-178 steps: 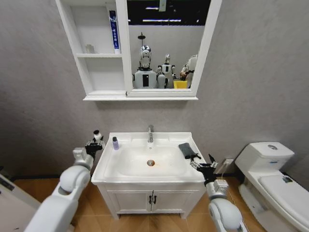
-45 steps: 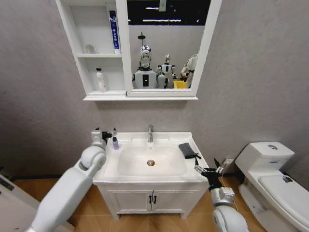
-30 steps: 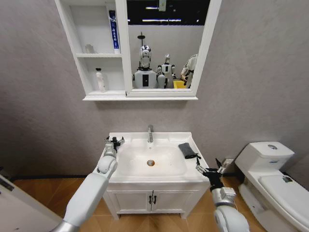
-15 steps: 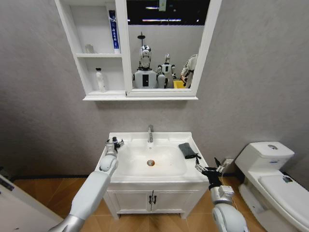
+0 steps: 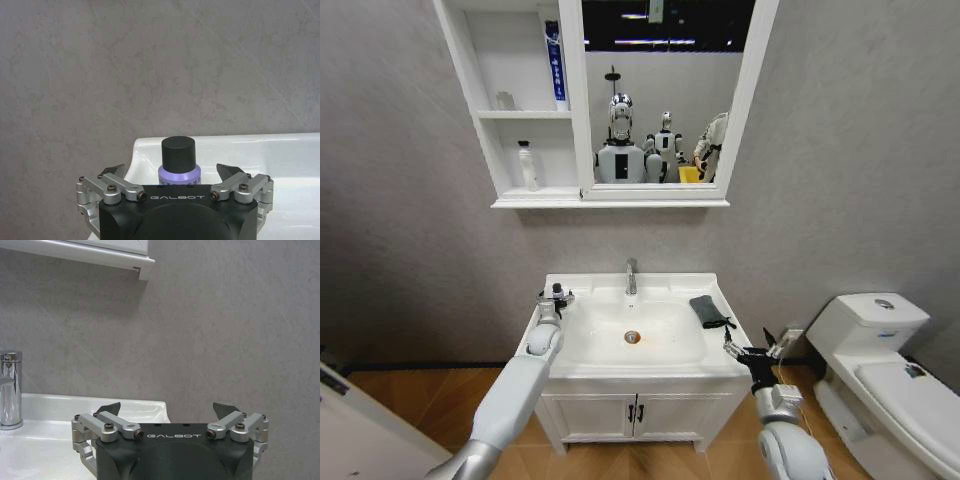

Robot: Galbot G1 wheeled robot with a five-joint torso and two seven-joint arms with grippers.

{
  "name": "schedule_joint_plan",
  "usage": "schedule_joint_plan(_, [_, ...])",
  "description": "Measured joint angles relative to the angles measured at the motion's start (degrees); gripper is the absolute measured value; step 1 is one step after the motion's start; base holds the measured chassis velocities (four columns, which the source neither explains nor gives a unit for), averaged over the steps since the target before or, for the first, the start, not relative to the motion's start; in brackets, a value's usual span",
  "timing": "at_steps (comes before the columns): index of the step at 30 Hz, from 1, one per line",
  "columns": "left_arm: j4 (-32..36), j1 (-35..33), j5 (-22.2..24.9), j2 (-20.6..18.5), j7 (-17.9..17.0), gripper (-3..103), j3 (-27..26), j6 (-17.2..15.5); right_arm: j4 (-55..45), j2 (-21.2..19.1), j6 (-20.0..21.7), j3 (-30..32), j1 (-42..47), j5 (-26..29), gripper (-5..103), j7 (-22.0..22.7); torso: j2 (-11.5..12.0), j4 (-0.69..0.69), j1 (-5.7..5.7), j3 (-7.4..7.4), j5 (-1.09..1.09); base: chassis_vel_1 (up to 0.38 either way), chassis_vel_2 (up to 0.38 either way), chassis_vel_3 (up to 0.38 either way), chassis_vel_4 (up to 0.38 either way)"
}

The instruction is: Move facial cleanser and shampoo from washbasin to cabinet, then wipe washbasin with towel.

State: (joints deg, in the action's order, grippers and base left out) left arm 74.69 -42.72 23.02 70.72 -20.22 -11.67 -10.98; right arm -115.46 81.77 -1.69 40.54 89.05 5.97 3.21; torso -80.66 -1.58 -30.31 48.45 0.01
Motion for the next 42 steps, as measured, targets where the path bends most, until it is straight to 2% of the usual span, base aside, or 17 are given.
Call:
schedule_joint_plan(22, [-3.7, 0.8, 0.1, 0.4, 0.1, 100, 0.2, 1.8, 0.9, 0.1, 0.3, 0.0, -0.4, 0.0, 100, -0.2, 0.0, 0.00, 0.00, 0.00, 0.00, 0.000, 0.000, 0.000, 0.000])
schedule_joint_plan(24, [-3.9, 0.8, -0.1, 0.4, -0.1, 103, 0.2, 1.8, 0.9, 0.0, 0.5, 0.0, -0.4, 0.3, 100, -0.2, 0.0, -0.01, 0.00, 0.00, 0.00, 0.000, 0.000, 0.000, 0.000])
schedule_joint_plan(28, [-4.2, 0.7, -0.4, 0.2, -0.2, 96, 0.4, 1.7, 0.9, -0.3, 0.7, 0.0, -0.6, 1.0, 100, -0.3, 0.0, 0.00, 0.00, 0.00, 0.00, 0.000, 0.000, 0.000, 0.000])
schedule_joint_plan(31, [-4.4, 0.9, -0.7, 0.1, -0.1, 80, 0.5, 1.7, 1.4, -0.6, 0.6, 0.3, -0.8, 1.3, 100, -0.3, 0.0, 0.00, 0.00, 0.00, 0.00, 0.000, 0.000, 0.000, 0.000])
schedule_joint_plan(32, [-4.4, 0.9, -0.7, 0.1, -0.1, 80, 0.5, 1.7, 1.4, -0.6, 0.6, 0.3, -0.8, 1.3, 100, -0.3, 0.0, 0.00, 0.00, 0.00, 0.00, 0.000, 0.000, 0.000, 0.000])
schedule_joint_plan(35, [-4.4, 1.2, -0.7, 0.0, -0.1, 64, 0.5, 1.7, 1.9, -0.7, 0.2, 0.3, -0.8, 1.4, 100, -0.5, 0.0, -0.01, 0.00, 0.00, 0.00, 0.000, 0.000, 0.000, 0.000])
schedule_joint_plan(36, [-4.4, 1.2, -0.7, 0.0, -0.1, 64, 0.5, 1.7, 1.9, -0.7, 0.2, 0.3, -0.8, 1.4, 100, -0.5, 0.0, -0.01, 0.00, 0.00, 0.00, 0.000, 0.000, 0.000, 0.000])
schedule_joint_plan(38, [-4.3, 1.2, -0.6, 0.0, 0.0, 52, 0.7, 1.7, 2.1, -0.8, 0.0, 0.3, -0.8, 1.6, 100, -0.6, 0.0, -0.01, 0.00, 0.00, 0.00, 0.000, 0.000, 0.000, 0.000])
schedule_joint_plan(39, [-4.3, 1.2, -0.6, 0.0, 0.0, 52, 0.7, 1.7, 2.1, -0.8, 0.0, 0.3, -0.8, 1.6, 100, -0.6, 0.0, -0.01, 0.00, 0.00, 0.00, 0.000, 0.000, 0.000, 0.000])
schedule_joint_plan(41, [-4.1, 1.2, -0.6, 0.0, 0.0, 43, 0.7, 1.5, 2.4, -1.0, -0.2, 0.3, -1.0, 2.0, 100, -0.6, 0.0, 0.00, 0.00, 0.00, 0.00, 0.000, 0.000, 0.000, 0.000])
schedule_joint_plan(42, [-3.8, 1.1, -0.5, 0.0, -0.1, 43, 0.8, 1.5, 2.5, -1.1, -0.3, 0.4, -1.0, 2.2, 100, -0.6, 0.0, 0.00, 0.00, 0.00, 0.00, 0.000, 0.000, 0.000, 0.000])
